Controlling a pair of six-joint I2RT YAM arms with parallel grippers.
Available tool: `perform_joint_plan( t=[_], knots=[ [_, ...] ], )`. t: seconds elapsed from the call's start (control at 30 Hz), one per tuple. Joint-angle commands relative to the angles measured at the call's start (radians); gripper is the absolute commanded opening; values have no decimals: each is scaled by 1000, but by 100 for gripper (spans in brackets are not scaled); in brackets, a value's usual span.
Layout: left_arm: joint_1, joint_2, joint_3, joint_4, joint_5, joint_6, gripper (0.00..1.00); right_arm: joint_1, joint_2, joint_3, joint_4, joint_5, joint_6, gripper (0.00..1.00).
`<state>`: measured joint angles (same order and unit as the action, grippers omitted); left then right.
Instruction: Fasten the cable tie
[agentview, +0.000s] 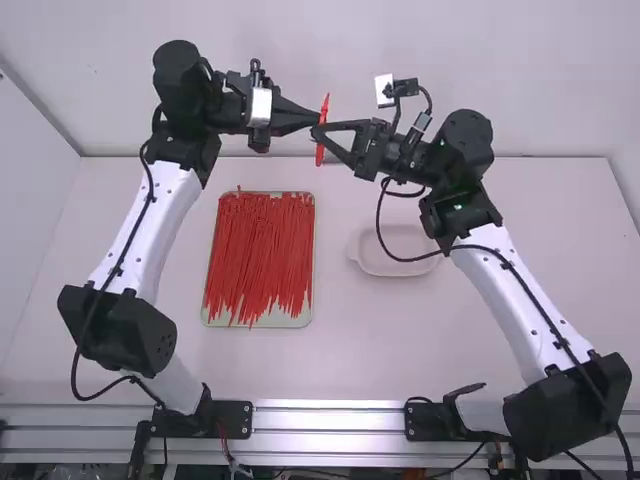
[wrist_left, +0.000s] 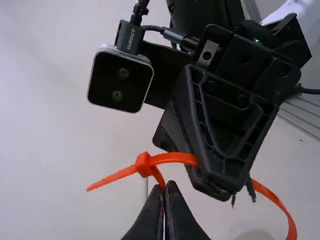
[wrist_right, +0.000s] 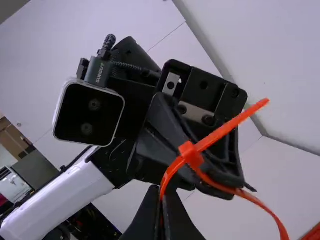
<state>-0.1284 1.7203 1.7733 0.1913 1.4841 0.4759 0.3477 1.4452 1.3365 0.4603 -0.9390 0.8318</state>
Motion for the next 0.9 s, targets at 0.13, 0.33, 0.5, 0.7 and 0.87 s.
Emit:
perform_joint_plan(
  t=[0.13, 0.33, 0.5, 0.7, 0.87],
  knots=[
    [-21, -5, -1, 1, 82, 22, 2, -27, -13, -1, 12, 68, 1, 0],
    [-4, -5, -1, 3, 79, 37, 2, -27, -13, -1, 4, 2, -9, 27],
    [3, -5, -1, 0, 82, 10, 2, -47, -13, -1, 8, -92, -8, 54],
    [-3, -5, -1, -26, 82, 11, 2, -99, -13, -1, 16, -116, 35, 58],
    [-24, -5, -1, -55, 82, 12, 2, -104, -13, -1, 71, -108, 60, 59]
  ],
)
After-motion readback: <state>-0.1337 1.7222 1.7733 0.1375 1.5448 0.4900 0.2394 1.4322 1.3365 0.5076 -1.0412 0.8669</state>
